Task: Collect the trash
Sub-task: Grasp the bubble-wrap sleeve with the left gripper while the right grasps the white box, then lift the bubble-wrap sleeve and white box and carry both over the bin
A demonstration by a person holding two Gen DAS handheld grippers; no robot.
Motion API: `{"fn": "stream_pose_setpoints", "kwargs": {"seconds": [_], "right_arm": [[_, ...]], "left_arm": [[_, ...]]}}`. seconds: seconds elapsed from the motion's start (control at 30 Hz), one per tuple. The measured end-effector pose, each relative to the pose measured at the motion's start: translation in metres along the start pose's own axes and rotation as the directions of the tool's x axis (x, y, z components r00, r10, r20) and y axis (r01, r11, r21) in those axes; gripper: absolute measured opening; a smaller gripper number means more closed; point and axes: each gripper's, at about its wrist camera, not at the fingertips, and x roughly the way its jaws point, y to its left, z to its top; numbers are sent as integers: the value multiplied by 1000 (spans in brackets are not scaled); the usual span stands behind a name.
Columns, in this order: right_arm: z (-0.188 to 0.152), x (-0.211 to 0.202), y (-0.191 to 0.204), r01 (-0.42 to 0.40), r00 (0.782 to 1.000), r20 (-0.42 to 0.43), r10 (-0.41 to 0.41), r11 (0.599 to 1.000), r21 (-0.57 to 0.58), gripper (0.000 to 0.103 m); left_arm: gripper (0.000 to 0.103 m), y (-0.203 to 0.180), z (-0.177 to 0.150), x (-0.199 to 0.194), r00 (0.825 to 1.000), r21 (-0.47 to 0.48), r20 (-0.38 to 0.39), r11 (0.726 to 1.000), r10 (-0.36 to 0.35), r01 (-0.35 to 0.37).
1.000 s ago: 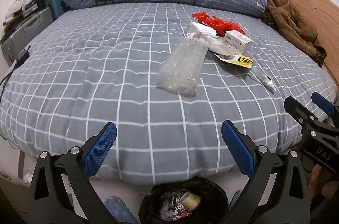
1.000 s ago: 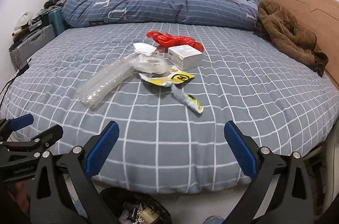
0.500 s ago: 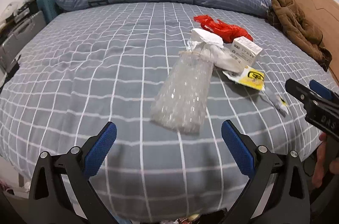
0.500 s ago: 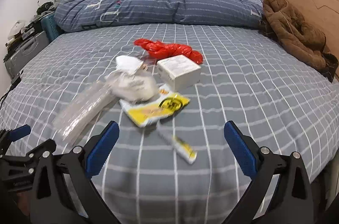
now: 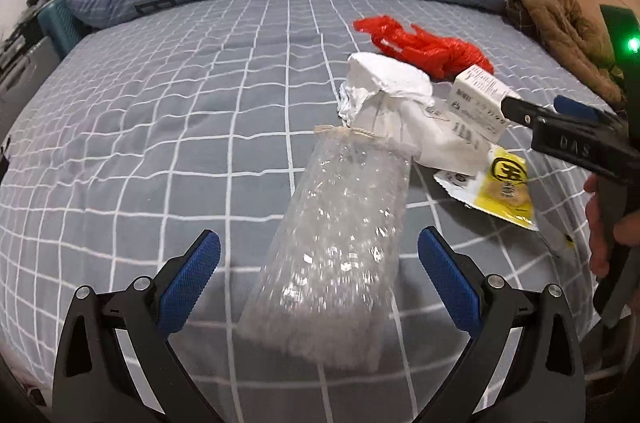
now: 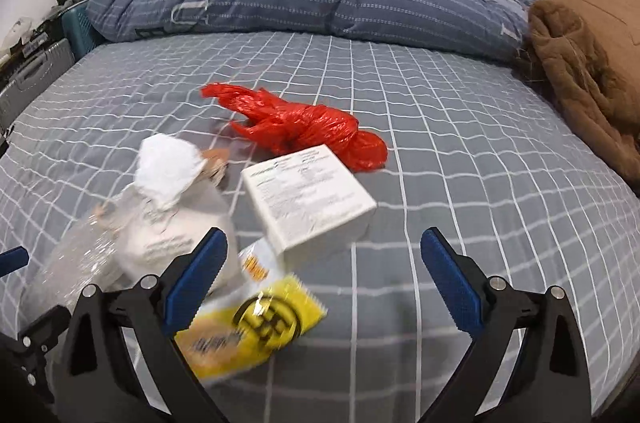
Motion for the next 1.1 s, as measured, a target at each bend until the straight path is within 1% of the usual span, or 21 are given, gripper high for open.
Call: {"fn": "stream_pose_setpoints", "kwargs": {"seconds": [0.07,0.23,0.33,0.4,0.47,0.5,0.57,0.6,0.63,0.77,0.87,1.03,1.1], "right_arm": [[4,10,-1,-7,1000,-12,7,1000,0,94],[13,32,-4,-63,996,-55,64,998,17,93],[16,38,-2,-70,996,-62,70,998,3,90],[17,42,-2,-81,994,-73,81,997,11,87],[17,46,-1,-99,992,-83,100,995,18,82],[18,47,-1,-102,991,-85,103,995,18,81],[18,46,0,-98,991,-84,99,995,17,81],[18,46,0,-99,991,-85,101,995,18,81],[18,46,1,-98,991,-85,99,995,16,80],[18,43,5,-85,993,-82,85,996,4,80],[17,39,5,-77,994,-75,77,997,5,80],[21,22,6,-61,998,-30,61,998,18,80],[22,15,6,-58,998,-16,58,998,27,80]], "left_arm": [[97,-1,3,5,1000,-2,-7,1000,-6,6],[97,-8,3,13,1000,17,-27,1000,-5,6],[96,-11,0,18,999,30,-42,1000,1,0],[92,-12,-1,19,999,35,-45,999,-4,6],[82,-12,-2,22,998,41,-56,999,-1,3],[79,-12,-2,24,998,45,-60,999,-1,4],[65,-12,-4,27,997,51,-72,999,3,1],[62,-12,-4,29,997,52,-76,999,3,1],[53,-11,-5,30,997,48,-78,999,-6,10],[36,-6,-5,29,997,26,-75,999,-25,27],[34,-4,-4,27,997,22,-73,999,-35,37],[33,-2,0,18,999,28,-48,1000,-9,11],[33,1,2,14,999,16,-42,1000,-12,13]]}}
